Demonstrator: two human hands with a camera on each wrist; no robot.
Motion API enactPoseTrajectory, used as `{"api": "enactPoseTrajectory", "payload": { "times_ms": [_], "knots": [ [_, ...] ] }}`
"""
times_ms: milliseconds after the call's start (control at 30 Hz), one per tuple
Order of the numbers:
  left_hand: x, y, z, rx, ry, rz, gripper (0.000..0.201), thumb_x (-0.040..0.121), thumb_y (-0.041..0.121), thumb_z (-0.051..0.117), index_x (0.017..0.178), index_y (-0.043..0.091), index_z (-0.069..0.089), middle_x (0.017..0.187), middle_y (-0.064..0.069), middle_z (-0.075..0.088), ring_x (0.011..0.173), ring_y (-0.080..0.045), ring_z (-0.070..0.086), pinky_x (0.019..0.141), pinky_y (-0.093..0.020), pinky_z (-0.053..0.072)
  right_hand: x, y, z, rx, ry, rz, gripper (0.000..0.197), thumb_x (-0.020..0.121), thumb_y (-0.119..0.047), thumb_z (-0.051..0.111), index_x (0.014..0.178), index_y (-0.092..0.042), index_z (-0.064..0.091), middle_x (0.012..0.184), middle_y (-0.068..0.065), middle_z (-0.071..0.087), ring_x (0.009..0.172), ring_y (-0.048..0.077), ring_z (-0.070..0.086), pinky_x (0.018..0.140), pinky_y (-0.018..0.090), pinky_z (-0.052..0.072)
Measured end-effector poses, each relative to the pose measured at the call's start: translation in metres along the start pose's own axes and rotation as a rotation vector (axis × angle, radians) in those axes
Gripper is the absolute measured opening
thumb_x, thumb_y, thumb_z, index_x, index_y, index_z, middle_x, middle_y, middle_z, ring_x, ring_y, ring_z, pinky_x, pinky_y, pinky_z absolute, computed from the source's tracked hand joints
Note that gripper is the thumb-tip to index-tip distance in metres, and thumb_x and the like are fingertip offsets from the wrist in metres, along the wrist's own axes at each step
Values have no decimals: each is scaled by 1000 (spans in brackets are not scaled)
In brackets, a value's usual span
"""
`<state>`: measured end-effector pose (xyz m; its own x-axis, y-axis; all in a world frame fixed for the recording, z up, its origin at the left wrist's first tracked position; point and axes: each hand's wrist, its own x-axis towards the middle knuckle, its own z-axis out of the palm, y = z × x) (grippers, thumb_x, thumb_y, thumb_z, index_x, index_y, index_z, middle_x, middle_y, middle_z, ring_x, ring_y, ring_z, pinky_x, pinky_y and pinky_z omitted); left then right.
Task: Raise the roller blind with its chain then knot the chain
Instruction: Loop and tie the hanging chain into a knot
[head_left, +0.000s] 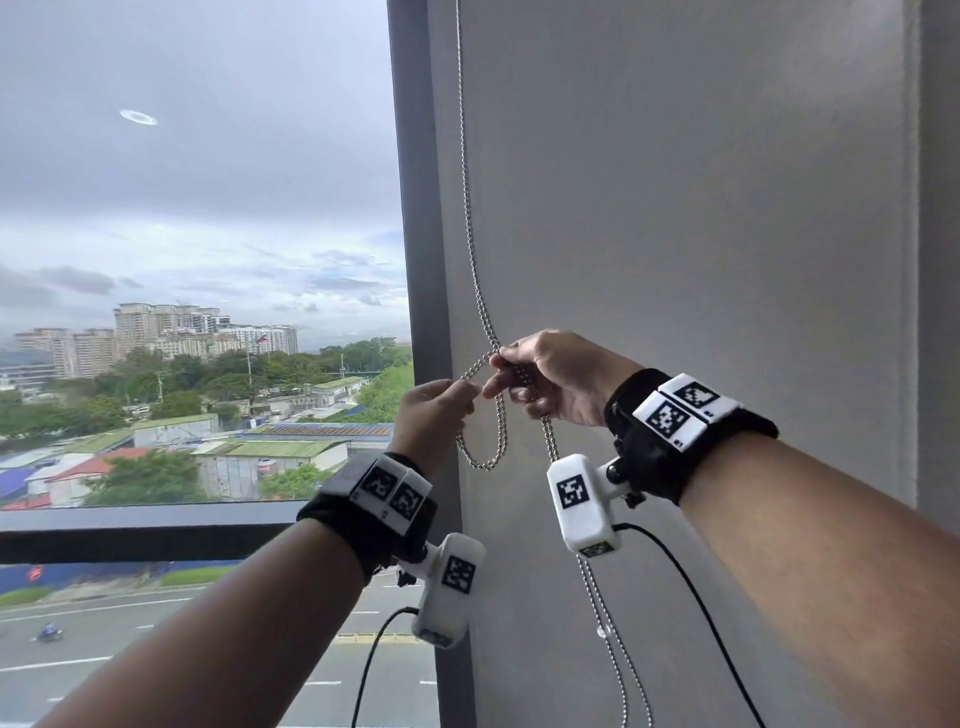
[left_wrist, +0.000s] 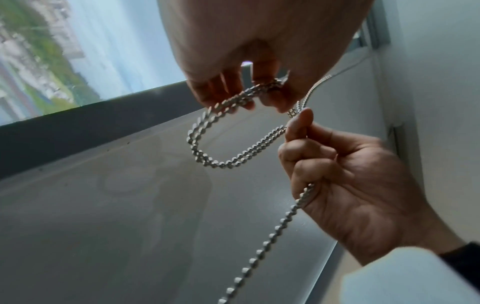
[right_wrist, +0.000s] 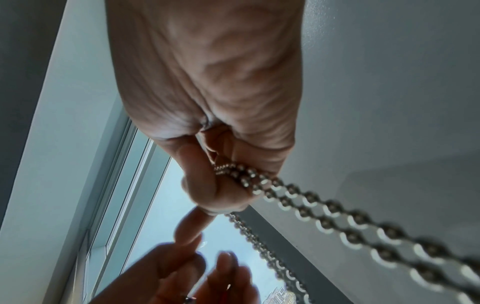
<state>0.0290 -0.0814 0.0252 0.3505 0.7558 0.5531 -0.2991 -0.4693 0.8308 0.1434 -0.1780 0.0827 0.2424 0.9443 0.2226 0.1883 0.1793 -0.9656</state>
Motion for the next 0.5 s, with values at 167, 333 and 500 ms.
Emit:
{"api": "enactPoseTrajectory", "payload": {
  "times_ms": [167,333,500],
  "knots": [
    [-10,9,3,-364,-227,-183,26,84,2,52,59,3,59,65,-18,58,52,-27,61,52,-31,55,3,2,2,31,76,-48,22,101,-14,36,89,-9,54,84,16,69,56,19,54,45,27,42],
    [-21,13,13,-202,-377,-231,19,85,10,56,70,2,64,96,-33,60,80,-37,65,80,-46,54,1,0,2,28,74,-91,24,101,-12,36,86,-8,55,110,29,69,67,24,61,55,30,50],
    [-19,13,11,-283,-487,-286,26,88,10,48,88,-2,71,76,-19,66,87,-38,66,86,-44,52,2,3,2,15,104,-108,22,100,-11,39,89,-7,57,111,28,69,87,31,67,76,40,57]
  ]
}}
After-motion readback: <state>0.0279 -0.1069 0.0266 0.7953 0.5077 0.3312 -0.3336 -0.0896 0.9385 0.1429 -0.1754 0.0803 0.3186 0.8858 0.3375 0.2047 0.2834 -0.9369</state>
